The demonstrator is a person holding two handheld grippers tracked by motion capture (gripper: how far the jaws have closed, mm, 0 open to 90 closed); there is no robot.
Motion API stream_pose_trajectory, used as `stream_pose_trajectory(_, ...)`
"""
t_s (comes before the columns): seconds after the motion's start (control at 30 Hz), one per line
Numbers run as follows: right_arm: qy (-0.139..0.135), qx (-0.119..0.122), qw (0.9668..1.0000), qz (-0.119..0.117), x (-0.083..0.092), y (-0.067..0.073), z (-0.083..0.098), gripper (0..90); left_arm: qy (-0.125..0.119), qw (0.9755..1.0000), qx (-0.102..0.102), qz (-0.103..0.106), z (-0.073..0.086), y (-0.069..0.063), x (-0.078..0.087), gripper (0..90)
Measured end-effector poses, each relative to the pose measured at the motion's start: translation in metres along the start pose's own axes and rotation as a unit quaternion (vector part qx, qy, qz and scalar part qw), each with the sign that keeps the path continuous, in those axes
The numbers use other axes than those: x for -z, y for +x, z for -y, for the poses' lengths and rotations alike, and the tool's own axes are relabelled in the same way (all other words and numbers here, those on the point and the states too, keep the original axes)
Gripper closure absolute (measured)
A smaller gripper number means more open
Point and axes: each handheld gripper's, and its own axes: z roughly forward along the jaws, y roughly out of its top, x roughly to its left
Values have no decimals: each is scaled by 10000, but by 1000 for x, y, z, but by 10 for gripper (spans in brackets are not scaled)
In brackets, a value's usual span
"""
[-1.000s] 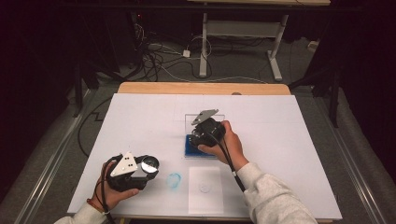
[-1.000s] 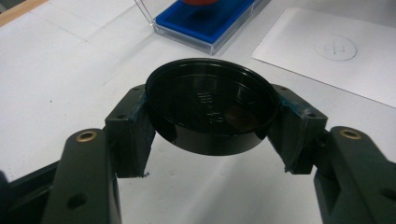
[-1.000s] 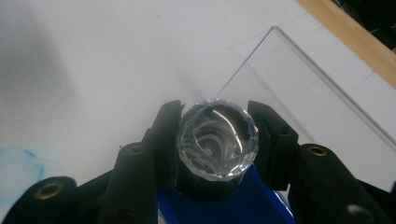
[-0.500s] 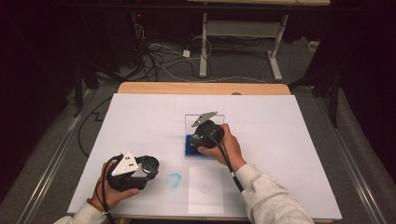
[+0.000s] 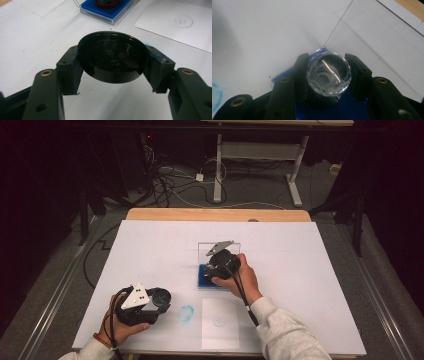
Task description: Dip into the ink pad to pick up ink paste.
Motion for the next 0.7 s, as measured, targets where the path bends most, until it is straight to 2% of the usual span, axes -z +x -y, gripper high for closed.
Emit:
stream_pose_trajectory(0.07, -19, -3, 10000, 9, 0, 1, 0, 574, 3, 10000, -16, 10, 0, 0, 0, 365)
stream_pose_trajectory(0.2, 15, 121, 9997, 224, 1, 8, 1, 573, -5, 10000, -8, 25, 0, 0, 0, 365)
stream_pose_trajectory(0.33, -8, 87, 9997, 211, 0, 7, 1, 573, 2, 10000, -20, 34, -1, -1, -1, 365)
stream_pose_trajectory(0.57, 183, 162, 9995, 195, 1, 5, -5, 575, -27, 10000, -8, 13, -1, 0, 0, 365)
stream_pose_trajectory(0.7, 179, 157, 9996, 175, 0, 5, -6, 574, -49, 10000, 6, 0, -1, 1, 1, 364)
